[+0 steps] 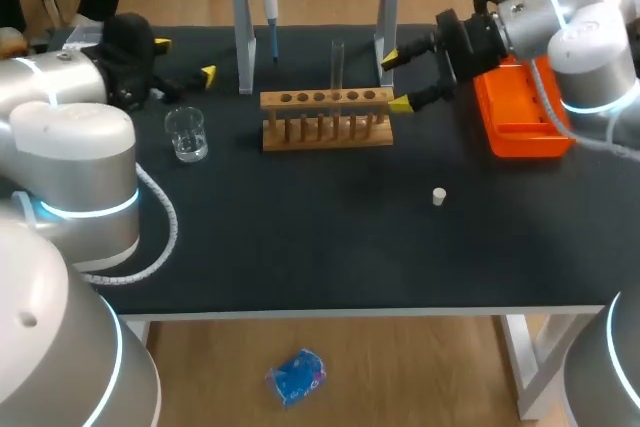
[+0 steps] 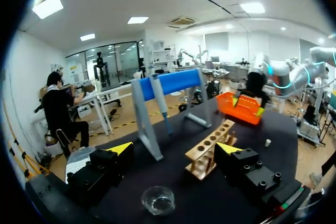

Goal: Invert the test tube, pick up the pipette, mount the tip to pipette, aspirate from beaker and dispense into the tube, eject the tip, return the pipette, and cap with the stopper.

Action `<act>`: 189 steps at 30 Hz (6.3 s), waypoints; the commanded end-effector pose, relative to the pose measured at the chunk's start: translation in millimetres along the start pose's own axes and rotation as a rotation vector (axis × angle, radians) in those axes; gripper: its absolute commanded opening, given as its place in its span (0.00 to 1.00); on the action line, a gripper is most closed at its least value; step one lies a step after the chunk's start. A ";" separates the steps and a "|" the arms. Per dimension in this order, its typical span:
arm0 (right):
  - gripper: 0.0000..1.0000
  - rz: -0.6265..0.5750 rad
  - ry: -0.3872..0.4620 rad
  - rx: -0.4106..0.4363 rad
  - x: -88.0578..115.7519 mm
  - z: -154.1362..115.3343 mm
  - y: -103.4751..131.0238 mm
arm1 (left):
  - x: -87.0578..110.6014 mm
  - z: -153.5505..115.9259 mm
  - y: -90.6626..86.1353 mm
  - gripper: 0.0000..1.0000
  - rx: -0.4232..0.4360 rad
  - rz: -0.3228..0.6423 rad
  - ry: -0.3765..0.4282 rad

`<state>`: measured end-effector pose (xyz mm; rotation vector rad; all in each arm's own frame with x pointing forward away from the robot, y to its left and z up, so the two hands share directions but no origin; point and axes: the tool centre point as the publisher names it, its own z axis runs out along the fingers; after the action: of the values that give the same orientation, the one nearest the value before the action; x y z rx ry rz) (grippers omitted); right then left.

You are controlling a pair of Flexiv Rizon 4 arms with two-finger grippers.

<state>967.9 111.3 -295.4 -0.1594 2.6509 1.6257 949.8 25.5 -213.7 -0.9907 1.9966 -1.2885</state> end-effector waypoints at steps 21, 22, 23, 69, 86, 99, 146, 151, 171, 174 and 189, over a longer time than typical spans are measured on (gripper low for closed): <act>1.00 0.052 0.004 -0.113 75.7 -2.7 14.1 | -40.9 -16.1 15.2 1.00 0.086 -0.086 -0.095; 1.00 0.056 0.016 -0.126 79.8 -2.4 14.2 | -47.1 -17.3 15.0 1.00 0.103 -0.127 -0.093; 1.00 0.058 0.029 -0.130 85.6 -2.1 13.4 | -53.4 -19.7 15.4 1.00 0.110 -0.144 -0.094; 1.00 0.106 0.051 -0.449 190.4 -4.5 2.4 | -187.9 -45.4 71.8 1.00 0.097 -0.271 -0.190; 1.00 0.106 0.051 -0.449 190.4 -4.5 2.4 | -234.8 -7.3 105.5 1.00 -0.116 -0.171 -0.042; 1.00 0.106 0.051 -0.449 190.4 -4.5 2.4 | -243.7 23.6 121.4 1.00 -0.186 -0.120 -0.015; 1.00 0.106 0.051 -0.449 190.4 -4.5 2.4 | -278.7 94.5 139.7 0.47 -0.153 -0.121 -0.094; 1.00 0.106 0.051 -0.449 190.4 -4.5 2.4 | -280.6 96.4 138.4 0.42 -0.146 -0.123 -0.097; 1.00 0.106 0.051 -0.449 190.4 -4.5 2.4 | -280.2 98.3 141.5 0.14 -0.160 -0.128 -0.096; 1.00 0.106 0.051 -0.449 190.4 -4.5 2.4 | -279.7 98.8 142.4 0.21 -0.165 -0.129 -0.093; 1.00 0.106 0.051 -0.449 190.4 -4.5 2.4 | -279.3 100.4 143.1 0.00 -0.164 -0.119 -0.085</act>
<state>779.2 94.7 -305.9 -0.0702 2.3169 2.2586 1144.5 239.1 -365.7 -1.2401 2.0241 -1.1340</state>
